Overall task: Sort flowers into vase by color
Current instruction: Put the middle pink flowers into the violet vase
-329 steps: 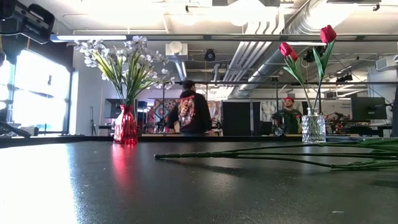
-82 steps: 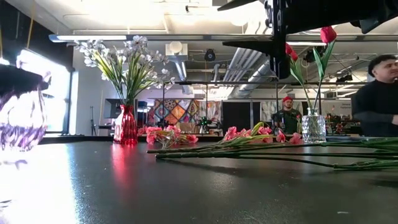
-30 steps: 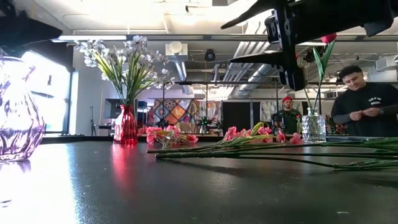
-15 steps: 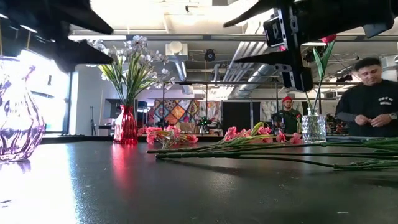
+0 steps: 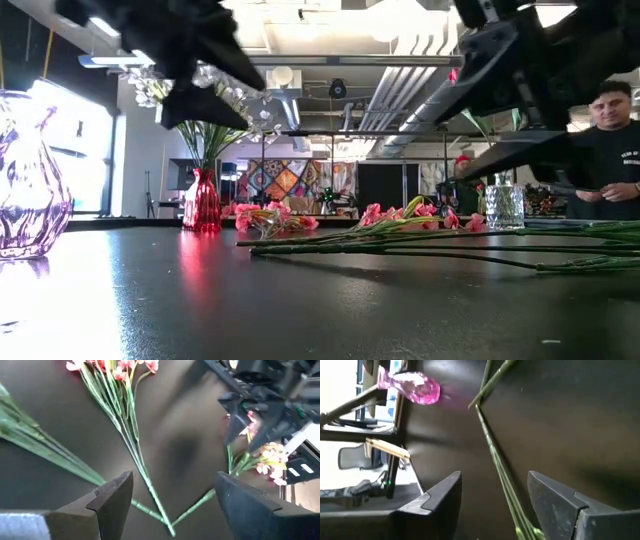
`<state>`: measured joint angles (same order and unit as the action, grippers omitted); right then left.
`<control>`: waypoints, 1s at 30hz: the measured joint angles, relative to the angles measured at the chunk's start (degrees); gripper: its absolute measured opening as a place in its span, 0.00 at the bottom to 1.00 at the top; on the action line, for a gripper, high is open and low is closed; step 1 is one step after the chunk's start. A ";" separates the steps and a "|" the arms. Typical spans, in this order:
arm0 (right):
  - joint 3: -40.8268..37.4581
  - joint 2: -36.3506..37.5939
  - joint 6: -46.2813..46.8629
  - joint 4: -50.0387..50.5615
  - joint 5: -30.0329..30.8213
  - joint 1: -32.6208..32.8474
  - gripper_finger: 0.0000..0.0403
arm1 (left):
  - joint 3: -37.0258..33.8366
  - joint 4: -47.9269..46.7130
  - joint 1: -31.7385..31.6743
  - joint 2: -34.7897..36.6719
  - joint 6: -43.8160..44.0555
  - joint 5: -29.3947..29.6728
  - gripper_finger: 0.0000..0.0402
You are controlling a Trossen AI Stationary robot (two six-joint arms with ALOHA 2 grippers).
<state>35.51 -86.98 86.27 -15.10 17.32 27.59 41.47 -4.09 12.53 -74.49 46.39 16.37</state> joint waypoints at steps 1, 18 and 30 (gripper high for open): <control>0.00 0.00 0.08 0.22 0.01 0.49 0.53 | 1.75 -0.70 -0.83 -1.84 0.00 -0.83 0.66; 0.00 10.24 -13.90 2.03 18.56 8.15 0.53 | 18.91 -8.35 -9.22 -17.27 1.52 -7.95 0.66; -0.02 20.00 -23.51 8.91 17.49 6.89 0.53 | 27.86 -6.24 -12.17 -31.00 3.43 -8.55 0.66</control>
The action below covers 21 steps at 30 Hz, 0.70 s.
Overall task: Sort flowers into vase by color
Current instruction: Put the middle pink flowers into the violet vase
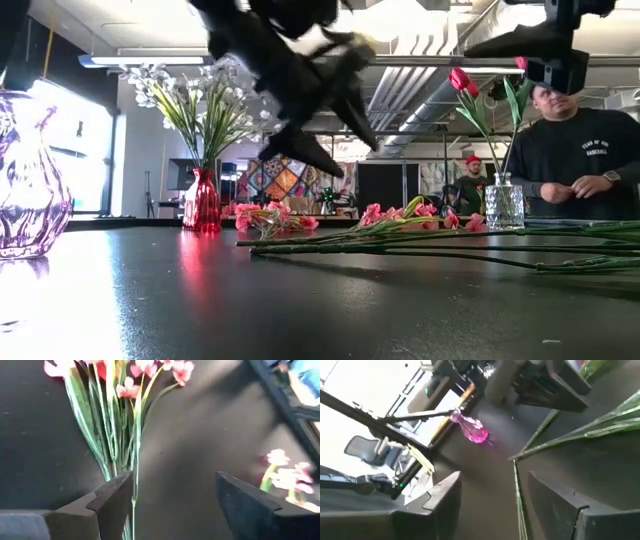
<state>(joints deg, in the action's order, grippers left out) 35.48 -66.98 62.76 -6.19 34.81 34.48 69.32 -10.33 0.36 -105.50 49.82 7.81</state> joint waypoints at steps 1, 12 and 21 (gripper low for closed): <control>0.00 0.42 0.18 1.12 -0.66 0.00 0.53 | 1.74 -1.59 -0.17 -1.57 0.00 0.13 0.66; 0.00 1.79 1.30 7.76 -3.15 2.19 0.53 | 12.82 -16.52 -2.71 -12.81 0.58 2.44 0.66; 0.00 1.79 1.80 9.26 -0.77 3.82 0.53 | 12.98 -18.15 -2.56 -15.62 0.64 3.32 0.64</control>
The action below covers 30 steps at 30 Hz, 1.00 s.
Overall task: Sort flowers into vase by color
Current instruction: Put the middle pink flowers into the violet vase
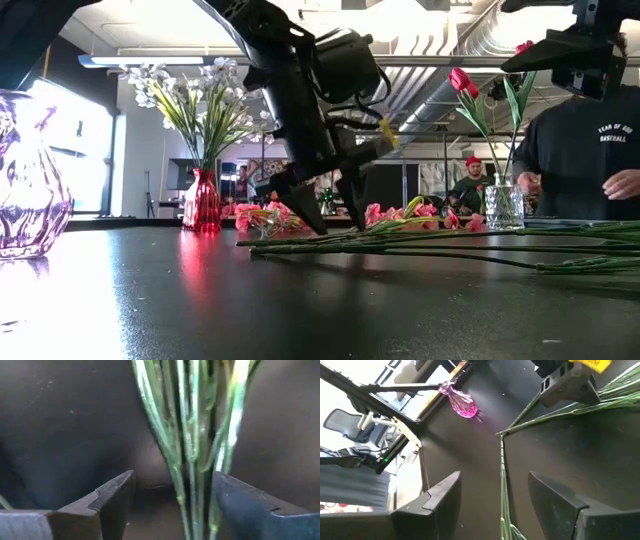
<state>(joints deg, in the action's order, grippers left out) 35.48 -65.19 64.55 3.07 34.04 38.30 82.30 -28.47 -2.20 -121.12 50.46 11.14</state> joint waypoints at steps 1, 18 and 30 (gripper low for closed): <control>0.00 0.00 0.05 0.39 0.00 0.00 0.53 | 0.09 -0.42 0.16 -0.25 -0.15 0.68 0.62; 0.00 0.00 1.18 2.88 0.14 0.00 0.53 | 1.58 -3.72 2.17 -0.94 -7.09 5.57 0.02; 0.00 -0.04 2.81 2.81 2.85 0.36 0.53 | 5.27 -3.70 2.92 2.70 -5.41 5.85 0.00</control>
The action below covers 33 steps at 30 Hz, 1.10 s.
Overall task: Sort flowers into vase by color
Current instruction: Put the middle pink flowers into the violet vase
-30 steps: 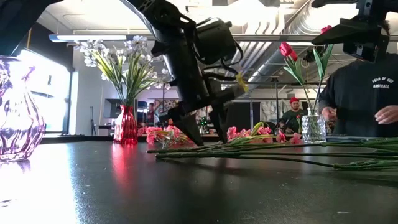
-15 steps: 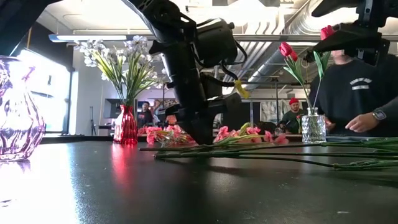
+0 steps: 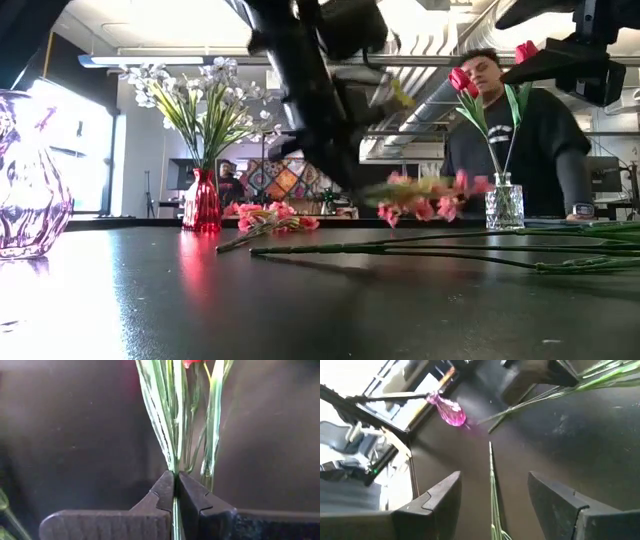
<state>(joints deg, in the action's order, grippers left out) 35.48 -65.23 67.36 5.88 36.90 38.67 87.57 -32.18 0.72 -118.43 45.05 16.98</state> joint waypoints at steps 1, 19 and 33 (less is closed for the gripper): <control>0.02 0.02 0.37 -0.29 0.92 0.38 0.53 | 0.01 0.10 0.29 1.08 0.59 0.32 0.00; -10.96 -0.07 -25.68 -50.61 11.75 -4.60 0.53 | 0.15 12.72 10.47 15.35 -13.79 4.96 0.00; -8.83 -0.04 -31.01 -51.86 7.45 -9.43 0.08 | 0.15 18.28 10.25 15.34 -16.87 -11.46 0.00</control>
<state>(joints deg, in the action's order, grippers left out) 26.65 -65.28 36.35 -45.98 44.35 29.23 87.72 -13.90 10.97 -103.09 28.18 5.52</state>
